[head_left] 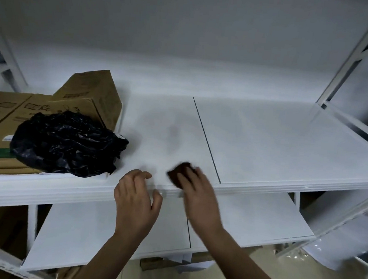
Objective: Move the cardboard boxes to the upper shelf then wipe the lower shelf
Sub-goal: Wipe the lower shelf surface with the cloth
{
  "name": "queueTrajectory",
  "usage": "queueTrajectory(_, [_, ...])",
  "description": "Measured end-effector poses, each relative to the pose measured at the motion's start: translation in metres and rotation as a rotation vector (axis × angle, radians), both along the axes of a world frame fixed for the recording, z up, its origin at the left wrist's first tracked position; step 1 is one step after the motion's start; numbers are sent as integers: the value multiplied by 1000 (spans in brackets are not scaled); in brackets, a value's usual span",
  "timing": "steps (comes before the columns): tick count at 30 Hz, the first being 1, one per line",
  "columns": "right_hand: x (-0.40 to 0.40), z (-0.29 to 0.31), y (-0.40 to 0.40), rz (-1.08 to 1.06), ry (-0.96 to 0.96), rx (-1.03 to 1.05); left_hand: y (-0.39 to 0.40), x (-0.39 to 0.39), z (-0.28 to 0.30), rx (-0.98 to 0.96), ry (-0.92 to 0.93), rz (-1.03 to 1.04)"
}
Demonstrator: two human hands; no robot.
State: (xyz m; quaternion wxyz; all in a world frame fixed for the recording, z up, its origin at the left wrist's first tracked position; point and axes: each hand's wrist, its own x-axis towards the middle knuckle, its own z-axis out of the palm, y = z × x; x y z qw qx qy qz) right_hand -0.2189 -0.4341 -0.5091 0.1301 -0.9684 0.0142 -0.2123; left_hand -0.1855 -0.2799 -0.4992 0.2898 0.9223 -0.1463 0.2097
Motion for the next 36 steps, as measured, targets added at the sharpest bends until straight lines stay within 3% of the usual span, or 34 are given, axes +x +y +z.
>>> queueTrajectory(4, [-2,8,-6,71,9,-48,-13,-1,1,15,8,-33])
queueTrajectory(9, [-20,2,-71,-293,36,81,-19,-3,0,9,20,-42])
queueTrajectory(11, [-15,0,-71,-347,31,90,-18,-5,-1,7,23,-35])
queueTrajectory(14, [6,4,-42,-262,3,54,-18,-6,-3,8,29,-28])
queueTrajectory(17, [20,10,-15,-14,33,8,-20,-5,-2,18,41,-31])
queueTrajectory(20, [26,13,-35,83,97,2,-19,-1,-1,30,51,-32])
queueTrajectory(26, [39,13,-84,-372,194,21,-8,4,0,58,70,-20])
queueTrajectory(29, [59,12,-47,-262,173,8,0,6,1,63,76,-25])
queueTrajectory(34, [72,7,11,209,219,-25,9,10,1,44,59,-38])
queueTrajectory(36, [75,10,-6,196,218,-5,12,11,2,26,53,-56])
